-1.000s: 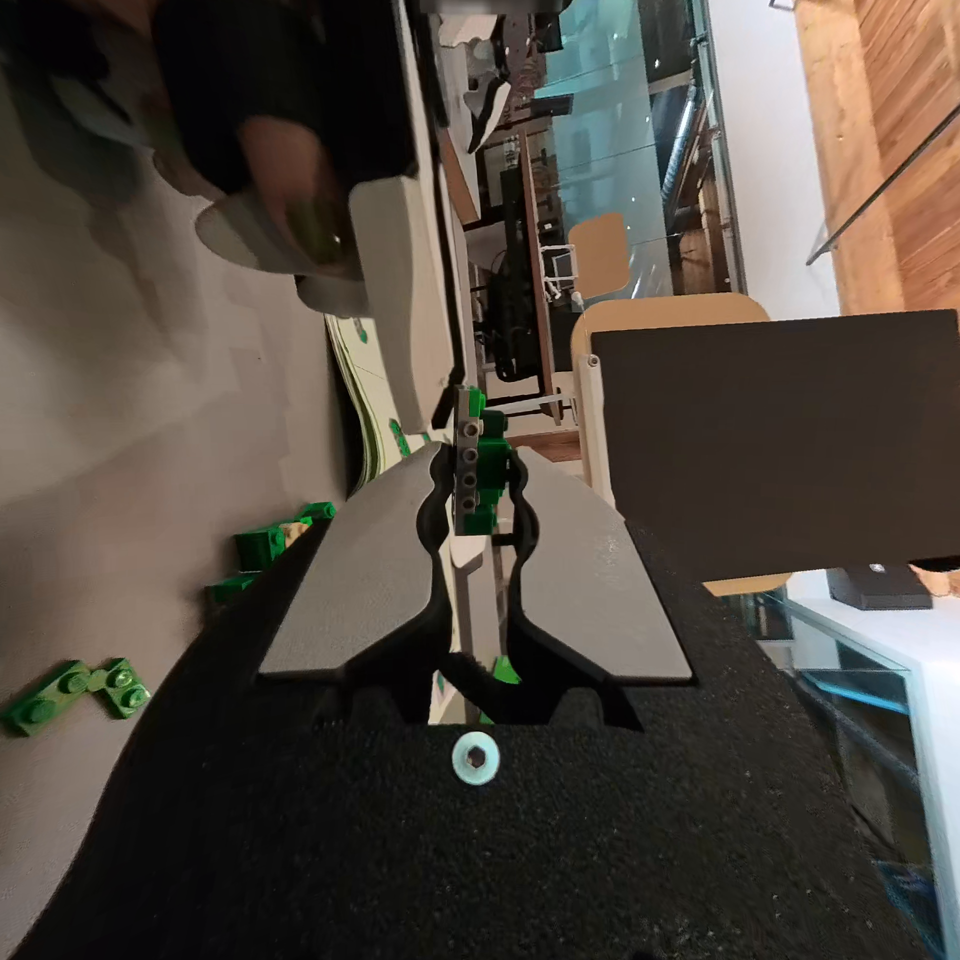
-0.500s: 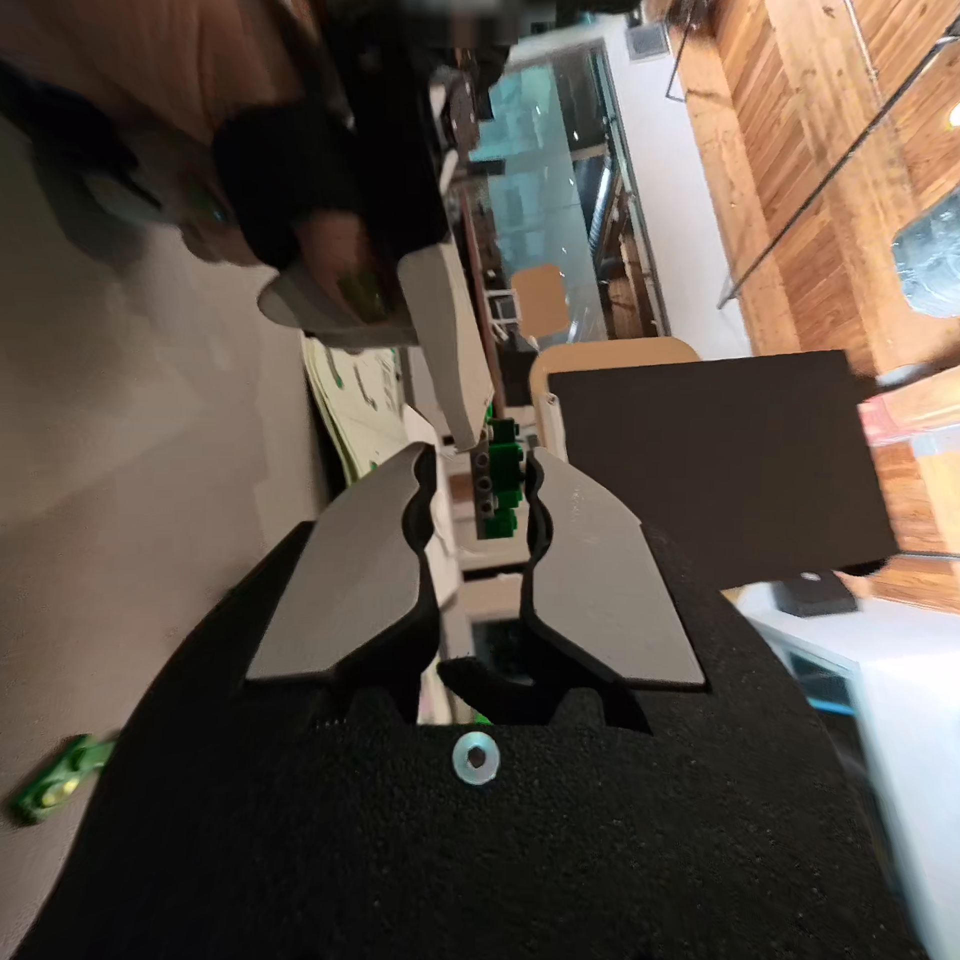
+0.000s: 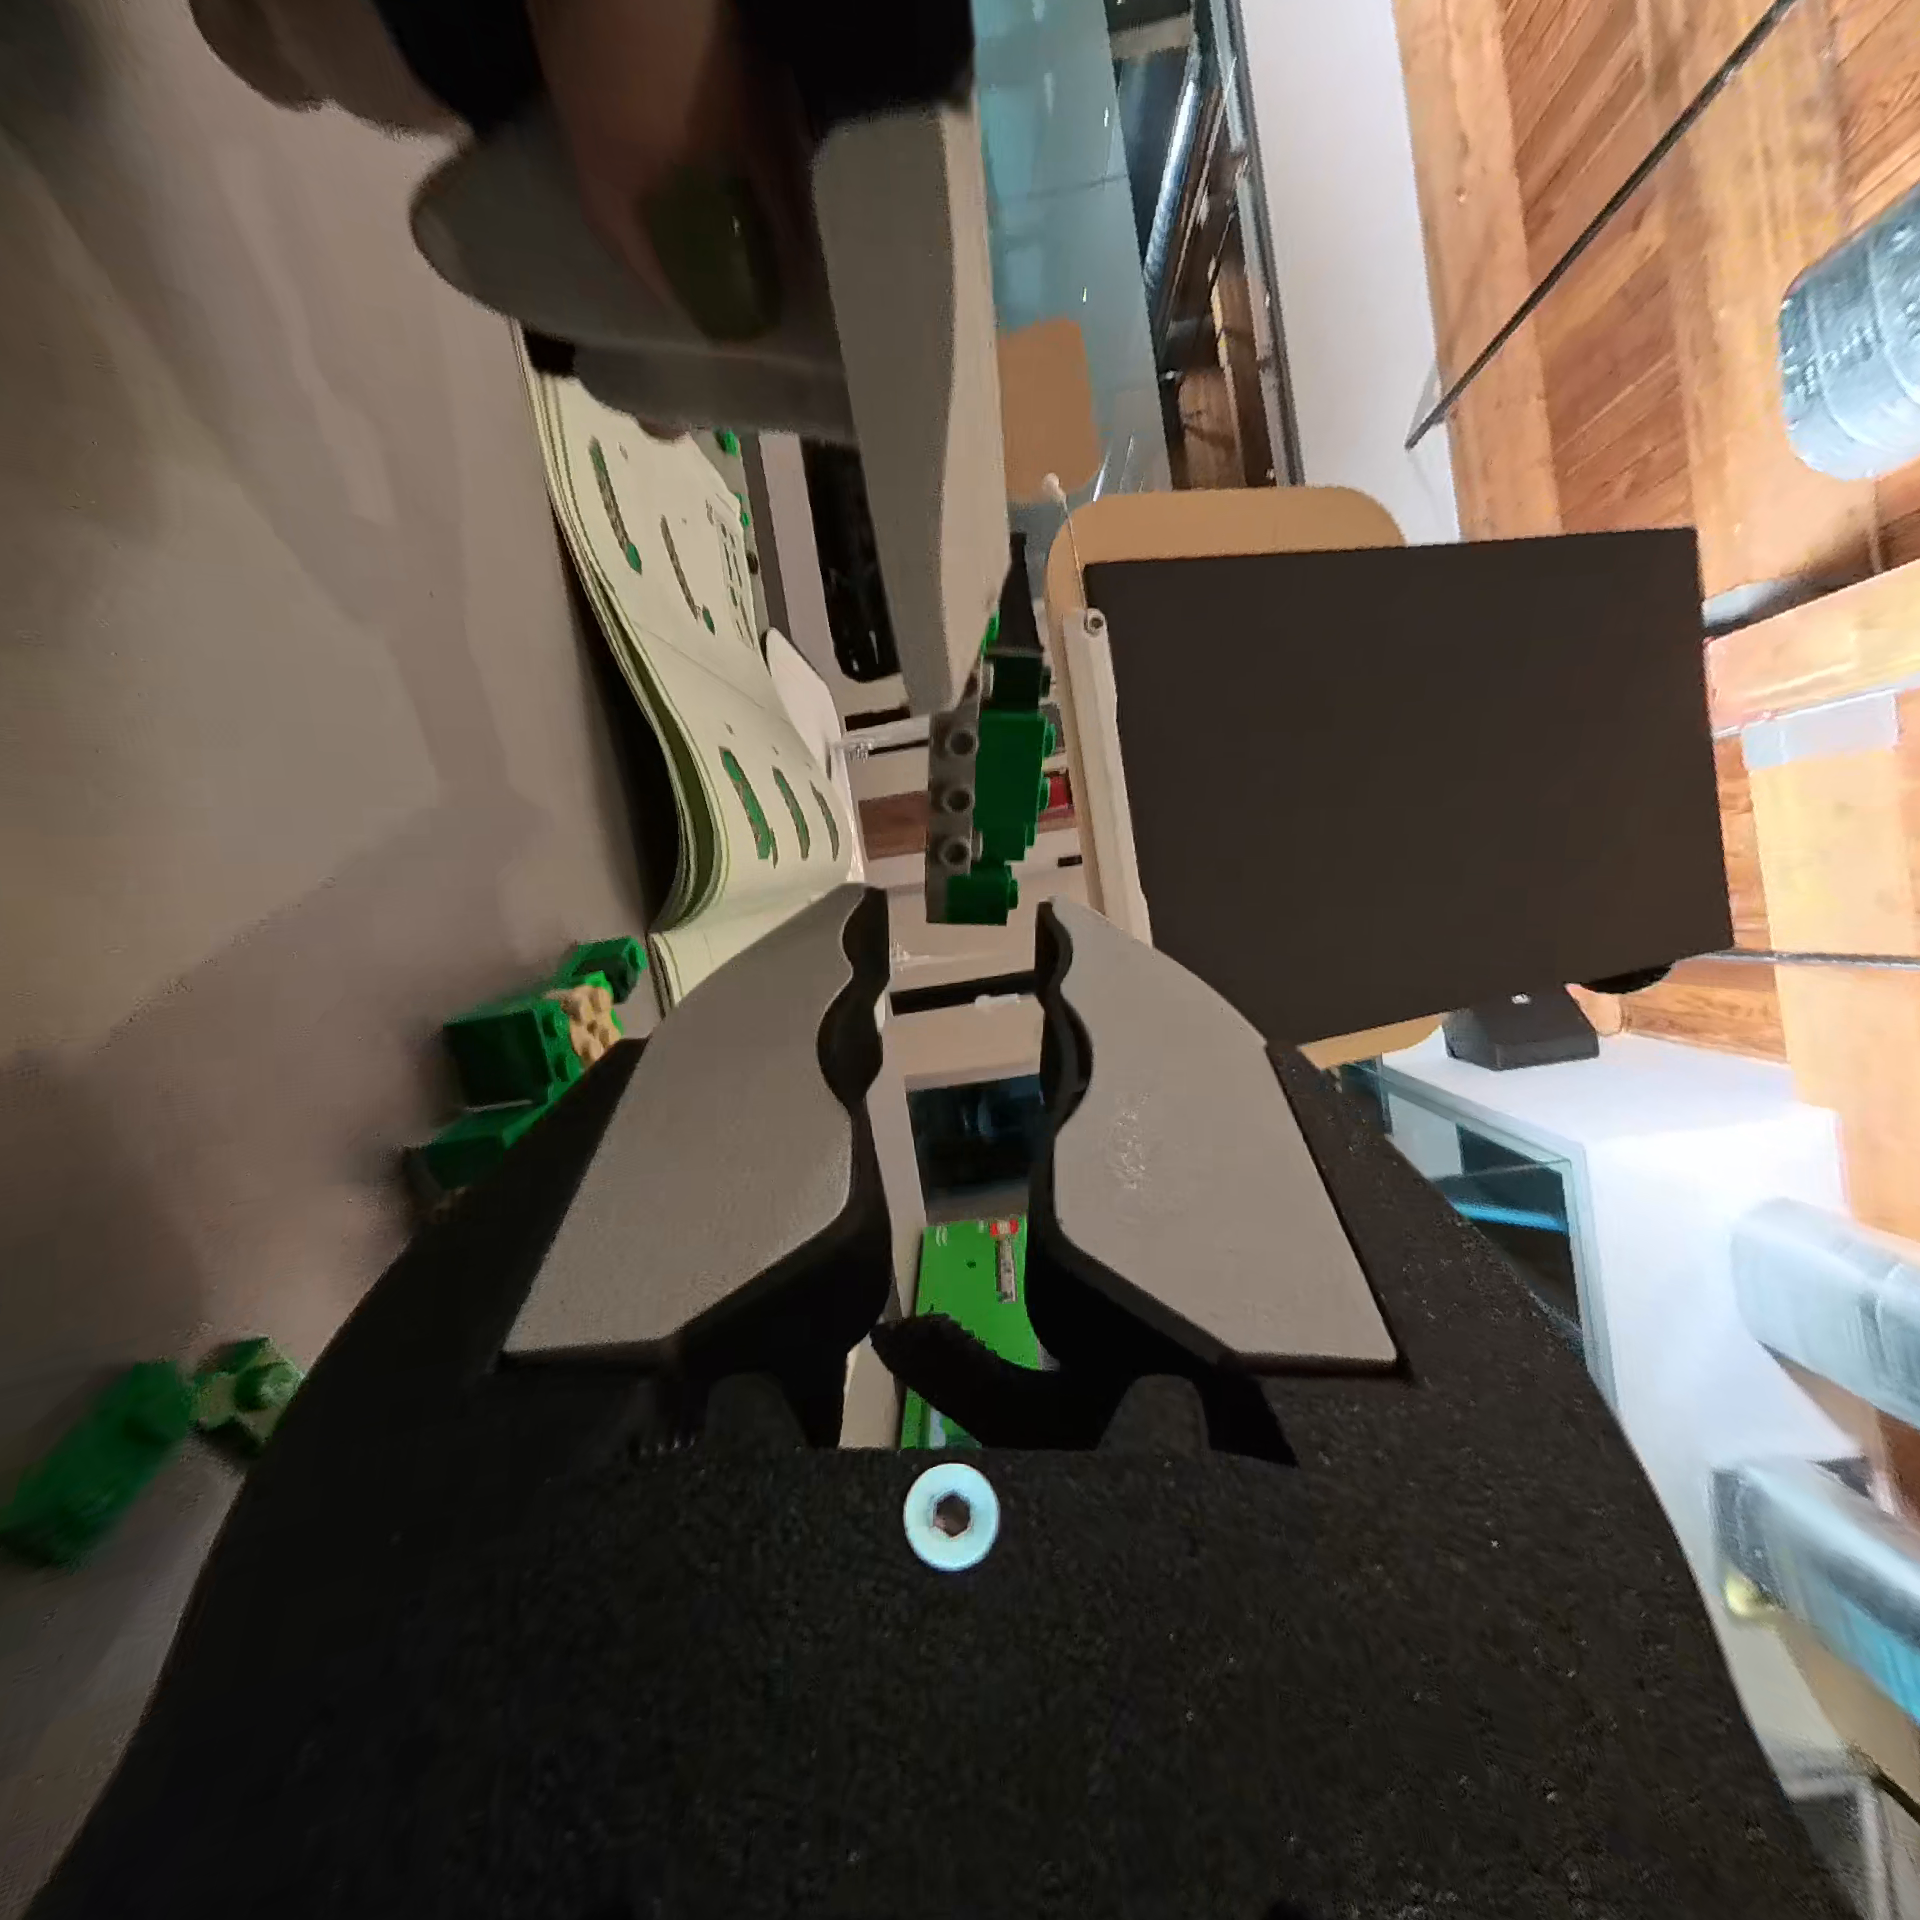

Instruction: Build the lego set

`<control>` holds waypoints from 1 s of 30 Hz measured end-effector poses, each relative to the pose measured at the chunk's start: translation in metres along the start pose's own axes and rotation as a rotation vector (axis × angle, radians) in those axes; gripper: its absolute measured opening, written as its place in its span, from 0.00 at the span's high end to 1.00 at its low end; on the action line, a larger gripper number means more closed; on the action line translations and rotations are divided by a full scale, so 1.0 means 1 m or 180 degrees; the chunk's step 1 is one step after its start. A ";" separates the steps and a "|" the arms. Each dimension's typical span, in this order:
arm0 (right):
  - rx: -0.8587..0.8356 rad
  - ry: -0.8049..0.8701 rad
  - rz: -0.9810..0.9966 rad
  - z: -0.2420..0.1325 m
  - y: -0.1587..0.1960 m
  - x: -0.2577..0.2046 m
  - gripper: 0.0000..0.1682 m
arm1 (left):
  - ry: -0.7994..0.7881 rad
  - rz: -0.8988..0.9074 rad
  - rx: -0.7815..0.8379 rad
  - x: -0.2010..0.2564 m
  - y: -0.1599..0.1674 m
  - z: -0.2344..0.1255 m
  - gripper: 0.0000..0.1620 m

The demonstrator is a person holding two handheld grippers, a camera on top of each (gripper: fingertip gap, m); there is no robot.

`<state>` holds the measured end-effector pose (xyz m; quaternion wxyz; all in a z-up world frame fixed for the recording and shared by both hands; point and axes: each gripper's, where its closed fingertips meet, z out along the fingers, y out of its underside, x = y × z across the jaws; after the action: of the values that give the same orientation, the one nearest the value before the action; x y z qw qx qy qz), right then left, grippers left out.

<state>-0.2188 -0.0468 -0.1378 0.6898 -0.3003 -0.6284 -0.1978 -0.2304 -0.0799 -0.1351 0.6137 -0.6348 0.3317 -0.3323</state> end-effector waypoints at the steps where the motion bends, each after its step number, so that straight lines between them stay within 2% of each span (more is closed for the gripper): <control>1: 0.0045 -0.0018 0.0035 -0.001 -0.003 -0.001 0.84 | 0.0006 0.0000 -0.0012 0.000 0.000 0.000 0.90; 4: 0.0016 -0.0002 0.0068 0.001 -0.003 0.000 0.84 | 0.0024 0.0013 -0.0053 0.001 0.002 0.001 0.90; 6: -0.0001 0.0002 0.0040 0.002 -0.002 0.000 0.90 | 0.0030 0.0029 -0.0068 0.002 0.002 0.002 0.90; 11: 0.0023 0.0074 0.0216 0.001 -0.005 0.004 0.91 | 0.0003 0.0100 0.0096 0.003 -0.004 0.000 0.89; 14: 0.0049 0.0078 0.0387 0.002 -0.008 0.008 0.91 | -0.0100 0.0147 0.0062 0.001 -0.002 0.002 0.82; 20: 0.0135 0.0097 0.0412 0.001 -0.017 0.008 0.91 | -0.0094 0.0240 0.0235 0.006 -0.009 0.002 0.88; 26: 0.0180 0.0137 0.0475 0.001 -0.019 0.010 0.91 | -0.0058 0.0167 0.0311 0.006 -0.012 0.001 0.89; 30: 0.0127 0.0082 0.0681 -0.002 -0.010 0.014 0.83 | -0.0389 0.0308 0.0361 -0.006 -0.016 -0.008 0.89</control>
<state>-0.2219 -0.0538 -0.1229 0.7209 -0.3493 -0.5876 -0.1144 -0.2403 -0.0787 -0.1191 0.6831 -0.6013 0.3046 -0.2811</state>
